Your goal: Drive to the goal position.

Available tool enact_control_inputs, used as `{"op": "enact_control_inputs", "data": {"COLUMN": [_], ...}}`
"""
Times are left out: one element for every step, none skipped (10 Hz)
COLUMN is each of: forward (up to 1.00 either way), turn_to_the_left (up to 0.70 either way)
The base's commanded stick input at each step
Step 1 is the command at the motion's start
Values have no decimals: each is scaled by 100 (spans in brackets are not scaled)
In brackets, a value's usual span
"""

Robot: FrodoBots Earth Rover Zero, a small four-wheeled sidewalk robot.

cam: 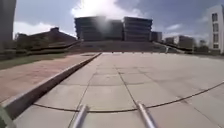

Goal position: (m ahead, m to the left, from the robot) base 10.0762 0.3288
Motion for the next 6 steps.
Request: {"op": "enact_control_inputs", "data": {"forward": [70,70,70,70,70,70], "turn_to_the_left": [0,0,0,0,0,0]}}
